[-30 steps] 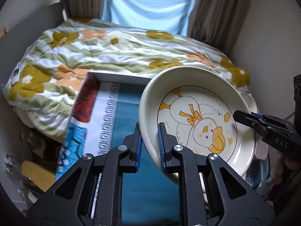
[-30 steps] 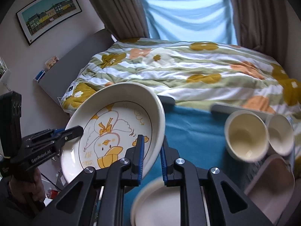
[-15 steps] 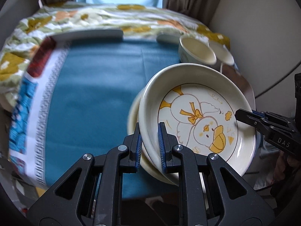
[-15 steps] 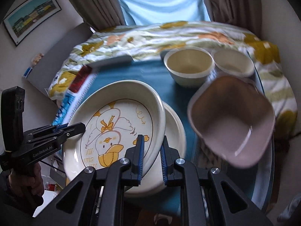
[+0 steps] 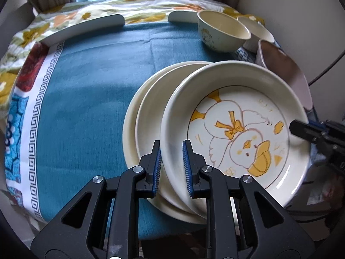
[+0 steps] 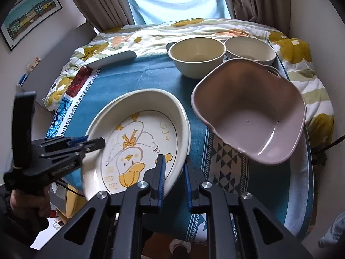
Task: Organize plates and bowls
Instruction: 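Lower the small duck-print plate onto the white plate with both grippers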
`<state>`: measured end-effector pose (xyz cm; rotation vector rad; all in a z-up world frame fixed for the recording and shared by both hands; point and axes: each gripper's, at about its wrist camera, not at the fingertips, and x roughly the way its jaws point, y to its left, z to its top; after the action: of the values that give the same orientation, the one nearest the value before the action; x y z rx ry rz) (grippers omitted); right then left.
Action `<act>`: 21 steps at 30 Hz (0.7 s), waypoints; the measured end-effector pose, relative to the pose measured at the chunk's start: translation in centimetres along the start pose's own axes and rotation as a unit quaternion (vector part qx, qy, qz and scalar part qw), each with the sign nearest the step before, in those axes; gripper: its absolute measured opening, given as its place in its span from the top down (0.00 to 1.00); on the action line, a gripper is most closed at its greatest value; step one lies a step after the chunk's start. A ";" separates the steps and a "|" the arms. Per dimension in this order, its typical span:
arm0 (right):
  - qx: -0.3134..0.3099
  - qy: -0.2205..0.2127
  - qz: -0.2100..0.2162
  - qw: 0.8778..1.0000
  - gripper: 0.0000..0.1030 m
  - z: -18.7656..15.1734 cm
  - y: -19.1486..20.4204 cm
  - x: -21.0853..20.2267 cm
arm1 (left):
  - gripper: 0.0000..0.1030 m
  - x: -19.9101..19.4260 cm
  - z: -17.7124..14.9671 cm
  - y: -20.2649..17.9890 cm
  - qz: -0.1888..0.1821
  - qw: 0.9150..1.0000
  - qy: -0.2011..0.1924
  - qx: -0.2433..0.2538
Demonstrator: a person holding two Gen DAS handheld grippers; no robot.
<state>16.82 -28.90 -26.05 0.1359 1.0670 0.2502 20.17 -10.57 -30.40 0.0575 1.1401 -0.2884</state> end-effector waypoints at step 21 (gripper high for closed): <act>0.003 0.014 -0.003 1.000 0.86 0.0 0.0 1.5 | 0.83 -0.1 0.3 -2.5 0.130 0.986 -0.023 0.104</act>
<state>17.45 -28.55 -27.32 0.1341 1.0963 0.2434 19.81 -13.04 -29.96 0.3794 1.0395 -0.1740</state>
